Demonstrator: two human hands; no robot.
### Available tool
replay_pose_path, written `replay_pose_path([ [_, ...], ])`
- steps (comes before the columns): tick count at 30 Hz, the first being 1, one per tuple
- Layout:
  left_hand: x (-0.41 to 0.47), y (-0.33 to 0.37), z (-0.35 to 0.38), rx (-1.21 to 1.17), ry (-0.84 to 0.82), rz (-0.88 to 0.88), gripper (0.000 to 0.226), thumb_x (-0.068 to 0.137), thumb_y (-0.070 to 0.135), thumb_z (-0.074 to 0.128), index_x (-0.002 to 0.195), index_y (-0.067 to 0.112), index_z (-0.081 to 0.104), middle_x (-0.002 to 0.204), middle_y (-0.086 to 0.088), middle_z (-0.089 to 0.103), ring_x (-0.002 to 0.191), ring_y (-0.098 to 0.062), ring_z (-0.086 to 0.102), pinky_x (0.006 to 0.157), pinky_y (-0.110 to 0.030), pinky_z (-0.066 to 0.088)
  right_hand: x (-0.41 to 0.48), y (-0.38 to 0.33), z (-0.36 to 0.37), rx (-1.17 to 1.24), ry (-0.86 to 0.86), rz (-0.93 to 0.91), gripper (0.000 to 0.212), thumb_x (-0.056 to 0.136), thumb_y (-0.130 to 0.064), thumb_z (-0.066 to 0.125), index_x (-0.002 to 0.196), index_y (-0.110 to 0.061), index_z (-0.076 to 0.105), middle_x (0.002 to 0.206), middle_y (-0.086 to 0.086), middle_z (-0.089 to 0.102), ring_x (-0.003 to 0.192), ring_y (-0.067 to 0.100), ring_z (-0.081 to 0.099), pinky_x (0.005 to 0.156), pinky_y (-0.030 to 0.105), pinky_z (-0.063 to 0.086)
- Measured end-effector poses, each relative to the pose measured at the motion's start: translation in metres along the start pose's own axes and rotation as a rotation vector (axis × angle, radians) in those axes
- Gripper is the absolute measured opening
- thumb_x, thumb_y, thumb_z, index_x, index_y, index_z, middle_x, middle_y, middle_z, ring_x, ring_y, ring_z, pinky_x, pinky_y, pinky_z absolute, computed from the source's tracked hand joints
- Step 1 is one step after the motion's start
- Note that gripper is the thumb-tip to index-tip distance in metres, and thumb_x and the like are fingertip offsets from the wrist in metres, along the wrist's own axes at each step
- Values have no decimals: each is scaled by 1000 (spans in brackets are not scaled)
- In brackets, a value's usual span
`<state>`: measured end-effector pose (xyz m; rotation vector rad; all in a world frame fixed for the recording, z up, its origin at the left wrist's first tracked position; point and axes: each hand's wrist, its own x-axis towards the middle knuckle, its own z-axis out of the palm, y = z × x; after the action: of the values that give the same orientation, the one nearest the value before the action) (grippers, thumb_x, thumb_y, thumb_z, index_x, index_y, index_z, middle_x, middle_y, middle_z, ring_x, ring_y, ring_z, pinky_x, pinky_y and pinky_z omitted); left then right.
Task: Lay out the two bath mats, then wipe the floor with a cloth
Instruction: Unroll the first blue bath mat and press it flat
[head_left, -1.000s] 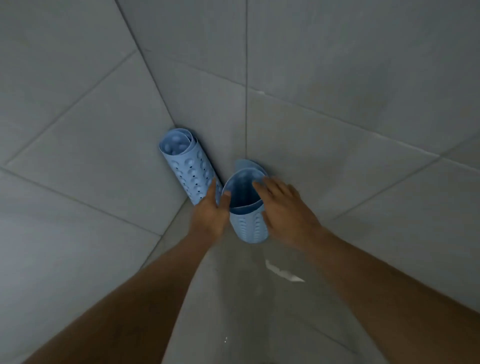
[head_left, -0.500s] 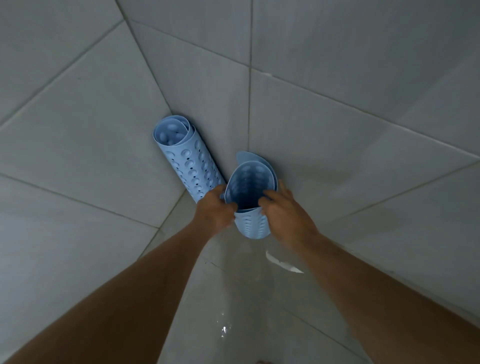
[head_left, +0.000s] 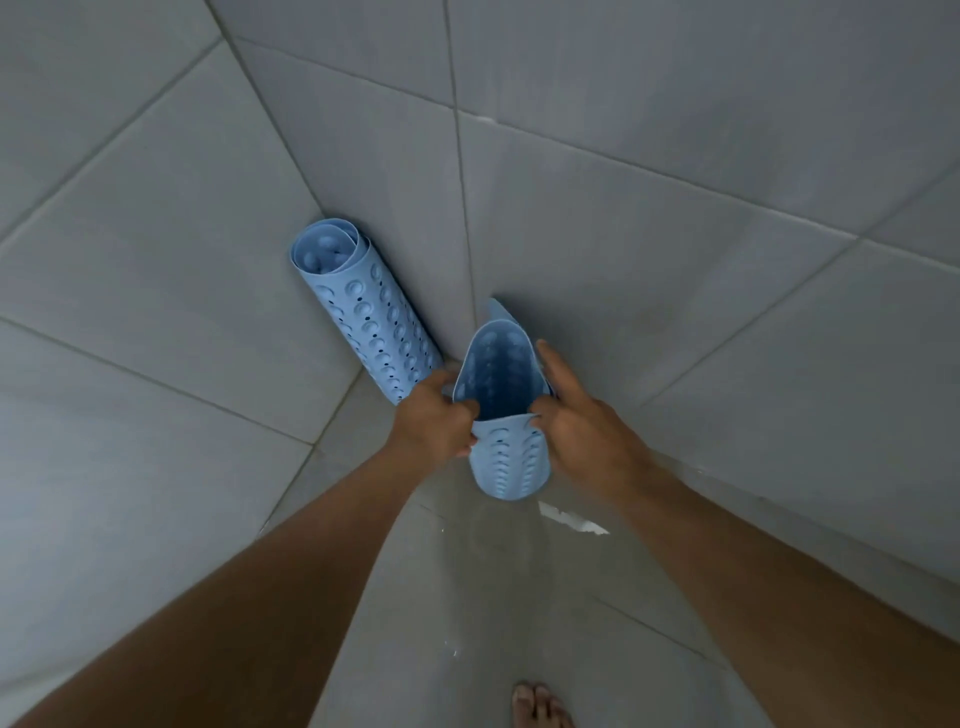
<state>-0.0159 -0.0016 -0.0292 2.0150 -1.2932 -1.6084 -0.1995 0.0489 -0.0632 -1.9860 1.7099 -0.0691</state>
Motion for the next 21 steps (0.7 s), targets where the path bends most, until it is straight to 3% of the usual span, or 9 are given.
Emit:
replay_pose_path([
  [3,-23,-3,9,39,-9,20,34,92,8,56,124,18,52,103,-16,68,74,-31,75,70,-44,64,-22,4,6,-20,74,-40,35,88,-16,61,123,-11,58,156,1,31,117,29,59,83,43,55],
  [5,-39,-6,16,72,-33,40,34,91,12,55,124,20,51,99,-14,70,71,-27,75,70,-45,64,-43,1,4,22,118,-43,24,87,-16,65,111,-15,64,157,-8,31,117,19,60,83,40,56],
  [8,-66,-10,26,129,-74,79,33,90,18,53,123,24,51,96,-9,72,71,-23,75,70,-42,64,-81,-8,-4,34,196,-9,15,89,-7,63,102,-9,69,151,1,45,120,19,58,92,40,52],
  [12,-99,-21,42,222,-91,180,39,89,28,53,128,29,57,108,2,69,88,-18,68,80,-34,54,-129,-9,-2,151,293,61,12,92,-9,57,87,-9,68,149,-4,47,108,21,63,91,33,51],
  [15,-120,-35,58,198,-134,227,40,92,32,49,130,30,58,116,4,67,94,-14,62,74,-29,45,-156,-1,13,193,338,102,12,92,-11,56,85,-10,65,152,-2,46,120,22,59,98,33,48],
  [18,-136,-51,78,111,-176,216,45,82,42,45,124,30,60,111,1,70,95,-18,67,83,-41,57,-179,8,28,257,399,100,14,90,-10,57,77,-16,55,147,2,52,118,27,60,95,30,48],
  [21,-148,-72,100,17,-180,206,42,73,53,40,99,33,65,101,2,72,98,-23,68,91,-52,55,-202,17,46,344,475,94,10,86,-12,58,77,-15,56,144,-2,55,118,23,61,96,33,50],
])
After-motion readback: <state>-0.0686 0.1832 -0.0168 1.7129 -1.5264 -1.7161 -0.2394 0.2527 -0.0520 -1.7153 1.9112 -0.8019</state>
